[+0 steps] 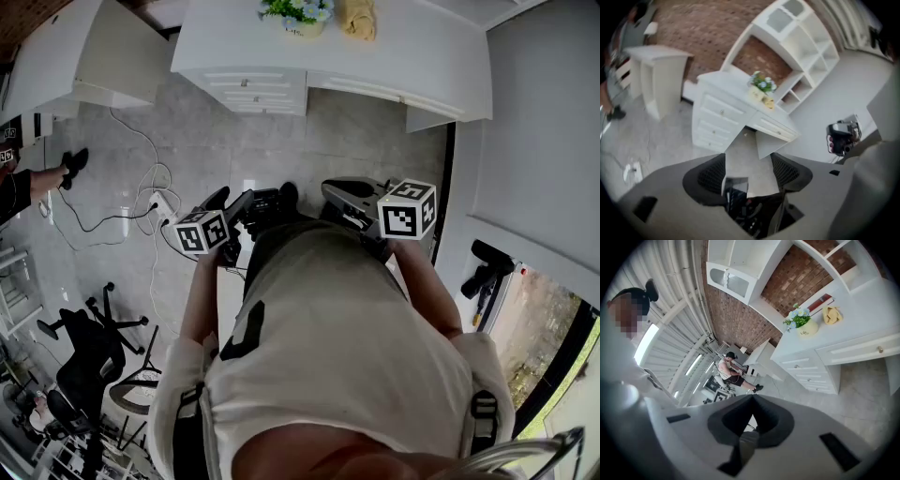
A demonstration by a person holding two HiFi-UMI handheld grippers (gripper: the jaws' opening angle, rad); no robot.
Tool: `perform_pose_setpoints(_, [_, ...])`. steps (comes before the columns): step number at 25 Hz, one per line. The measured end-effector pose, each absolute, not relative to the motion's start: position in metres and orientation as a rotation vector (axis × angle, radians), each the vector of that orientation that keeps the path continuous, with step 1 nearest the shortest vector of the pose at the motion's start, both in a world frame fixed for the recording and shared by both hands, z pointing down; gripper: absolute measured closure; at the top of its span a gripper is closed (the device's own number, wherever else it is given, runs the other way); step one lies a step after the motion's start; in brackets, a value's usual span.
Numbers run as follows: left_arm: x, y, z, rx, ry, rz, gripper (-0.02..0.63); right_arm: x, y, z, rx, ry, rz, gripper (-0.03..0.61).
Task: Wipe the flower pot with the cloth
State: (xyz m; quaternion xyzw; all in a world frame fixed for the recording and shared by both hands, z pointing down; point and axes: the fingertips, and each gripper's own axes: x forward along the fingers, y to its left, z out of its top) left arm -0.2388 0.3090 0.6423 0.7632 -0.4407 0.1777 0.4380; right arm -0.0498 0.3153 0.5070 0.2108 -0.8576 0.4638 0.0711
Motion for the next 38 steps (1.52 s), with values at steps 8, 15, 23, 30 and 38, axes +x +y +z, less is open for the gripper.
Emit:
perform_pose_setpoints(8, [-0.057,0.321,0.521,2.454,-0.847,0.427,0.55,-0.006,0.323,0.486,0.63,-2.676,1.373,0.568])
perform_pose_setpoints(15, [-0.011,0.333,0.51,2.518,-0.747,0.495,0.592,0.023,0.322,0.478,0.641,-2.716,1.324,0.568])
perform_pose_setpoints(23, [0.01,0.346,0.511,2.522,-0.744,0.584,0.592,0.041,0.322,0.48,0.586,-2.724,1.411,0.568])
perform_pose_setpoints(30, [0.021,0.344,0.517,2.547,-0.631,0.643,0.592,0.031,0.318,0.476,0.502,-2.767,1.348,0.568])
perform_pose_setpoints(38, [-0.001,0.286,0.504,2.558,-0.607,0.434,0.592,0.021,0.272,0.477,0.646,-2.736,1.275,0.568])
